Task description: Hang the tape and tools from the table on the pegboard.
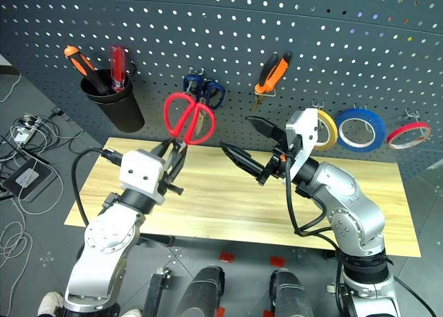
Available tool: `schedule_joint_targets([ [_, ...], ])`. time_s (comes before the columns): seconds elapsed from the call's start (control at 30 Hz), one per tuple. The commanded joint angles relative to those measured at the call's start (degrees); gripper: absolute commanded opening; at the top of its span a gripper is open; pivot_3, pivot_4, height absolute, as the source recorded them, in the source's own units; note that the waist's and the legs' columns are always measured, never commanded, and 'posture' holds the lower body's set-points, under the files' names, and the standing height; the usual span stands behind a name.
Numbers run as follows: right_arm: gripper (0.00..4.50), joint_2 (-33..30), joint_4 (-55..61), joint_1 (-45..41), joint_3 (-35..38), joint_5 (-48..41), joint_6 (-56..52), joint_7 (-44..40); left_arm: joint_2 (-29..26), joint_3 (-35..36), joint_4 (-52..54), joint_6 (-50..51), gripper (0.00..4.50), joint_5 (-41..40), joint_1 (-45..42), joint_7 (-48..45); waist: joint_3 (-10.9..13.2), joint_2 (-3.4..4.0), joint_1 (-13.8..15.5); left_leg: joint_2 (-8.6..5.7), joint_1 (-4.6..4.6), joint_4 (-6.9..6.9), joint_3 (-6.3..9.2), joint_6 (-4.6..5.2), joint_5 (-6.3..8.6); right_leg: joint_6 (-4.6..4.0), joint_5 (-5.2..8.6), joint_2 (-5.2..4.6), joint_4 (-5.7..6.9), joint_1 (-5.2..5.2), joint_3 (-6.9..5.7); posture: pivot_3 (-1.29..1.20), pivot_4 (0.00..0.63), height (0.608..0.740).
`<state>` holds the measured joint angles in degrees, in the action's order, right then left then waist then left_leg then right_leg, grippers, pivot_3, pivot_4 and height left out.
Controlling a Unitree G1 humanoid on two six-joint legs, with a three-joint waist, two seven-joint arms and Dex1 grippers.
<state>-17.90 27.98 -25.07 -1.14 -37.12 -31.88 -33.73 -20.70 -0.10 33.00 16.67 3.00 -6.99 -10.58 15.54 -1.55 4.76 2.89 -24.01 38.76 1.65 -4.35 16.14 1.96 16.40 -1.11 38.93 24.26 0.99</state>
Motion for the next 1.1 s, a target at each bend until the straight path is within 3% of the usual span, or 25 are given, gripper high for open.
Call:
schedule_joint_targets([
  [0.03,4.5,-0.8,2.66,-0.28,0.79,-1.08,0.49,-0.1,0.8,0.93,-0.93,-2.24,1.14,0.86,-2.05,0.91,-0.25,0.01,-0.01,-0.06,0.02,0.0,0.0,0.02,0.0,0.0,0.0,-0.04,0.0,-0.02,0.02,0.2,0.171,0.74],
  [0.27,4.5,-1.26,1.35,0.41,-0.22,1.58,2.92,-0.23,4.05,-1.12,-4.79,-1.75,1.14,0.93,-5.75,0.92,-0.57,-0.02,-0.05,-0.1,0.04,0.04,0.04,0.06,-0.01,0.0,0.0,-0.06,0.03,-0.05,0.0,0.18,0.178,0.74],
  [0.87,4.5,-1.94,2.88,0.7,-0.3,2.7,2.04,2.68,5.19,-1.0,-12.13,4.52,1.14,-0.52,-7.89,-1.21,-0.77,-0.02,-0.18,-0.11,0.09,0.1,0.04,0.1,-0.01,-0.01,0.0,-0.06,0.09,-0.1,0.01,0.15,0.197,0.74],
  [1.1,4.5,-3.28,2.79,1.68,-0.6,2.78,1.46,2.27,5.14,-1.27,-11.74,5.2,3.29,0.19,-6.92,-0.74,-0.77,-0.03,-0.2,-0.11,0.1,0.12,0.04,0.12,0.0,-0.01,0.0,-0.06,0.1,-0.11,0.01,0.15,0.215,0.74],
])
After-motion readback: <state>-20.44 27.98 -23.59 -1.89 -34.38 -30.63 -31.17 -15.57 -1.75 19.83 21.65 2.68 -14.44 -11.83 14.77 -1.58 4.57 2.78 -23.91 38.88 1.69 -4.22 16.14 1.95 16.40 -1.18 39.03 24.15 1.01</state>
